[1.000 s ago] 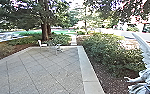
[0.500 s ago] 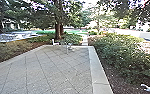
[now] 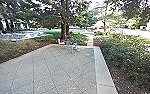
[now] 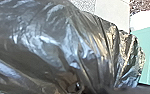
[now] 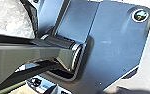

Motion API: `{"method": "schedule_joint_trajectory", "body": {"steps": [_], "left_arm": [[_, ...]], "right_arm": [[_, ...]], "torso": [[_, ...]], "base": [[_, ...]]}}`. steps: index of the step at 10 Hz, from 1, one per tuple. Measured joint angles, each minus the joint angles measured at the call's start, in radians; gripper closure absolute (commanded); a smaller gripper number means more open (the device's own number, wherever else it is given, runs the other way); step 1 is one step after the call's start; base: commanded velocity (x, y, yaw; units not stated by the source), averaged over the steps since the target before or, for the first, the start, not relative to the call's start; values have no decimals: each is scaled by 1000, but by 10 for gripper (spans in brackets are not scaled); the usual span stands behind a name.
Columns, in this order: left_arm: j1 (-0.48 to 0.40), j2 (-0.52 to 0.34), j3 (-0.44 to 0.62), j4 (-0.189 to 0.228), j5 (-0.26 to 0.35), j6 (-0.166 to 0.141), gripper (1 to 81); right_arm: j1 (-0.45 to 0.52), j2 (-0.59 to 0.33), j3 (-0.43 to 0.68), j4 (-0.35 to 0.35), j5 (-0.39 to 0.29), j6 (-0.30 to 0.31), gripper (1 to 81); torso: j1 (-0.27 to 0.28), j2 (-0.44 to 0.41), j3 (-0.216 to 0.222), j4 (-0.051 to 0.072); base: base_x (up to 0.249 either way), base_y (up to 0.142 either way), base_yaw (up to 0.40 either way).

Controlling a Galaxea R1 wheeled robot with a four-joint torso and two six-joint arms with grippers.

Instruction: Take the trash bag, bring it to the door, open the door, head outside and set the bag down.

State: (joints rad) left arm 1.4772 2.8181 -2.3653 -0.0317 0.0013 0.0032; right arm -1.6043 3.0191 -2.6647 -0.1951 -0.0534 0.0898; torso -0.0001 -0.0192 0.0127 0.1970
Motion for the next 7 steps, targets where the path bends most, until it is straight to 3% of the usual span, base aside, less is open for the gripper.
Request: {"method": "schedule_joint_trajectory", "body": {"steps": [3,5,7], "left_arm": [[-63,-81,149,-31,4,0,811],[-131,-131,183,-73,28,-1,811],[-204,-151,201,-116,50,-1,811]], "right_arm": [[1,0,0,0,0,0,10],[4,-1,0,0,1,0,10],[9,-1,0,0,-1,0,10]], "torso": [[-1,0,-69,0],[0,0,-128,0],[1,1,-156,0]], "base": [[0,0,0],[0,0,0],[0,0,0]]}}
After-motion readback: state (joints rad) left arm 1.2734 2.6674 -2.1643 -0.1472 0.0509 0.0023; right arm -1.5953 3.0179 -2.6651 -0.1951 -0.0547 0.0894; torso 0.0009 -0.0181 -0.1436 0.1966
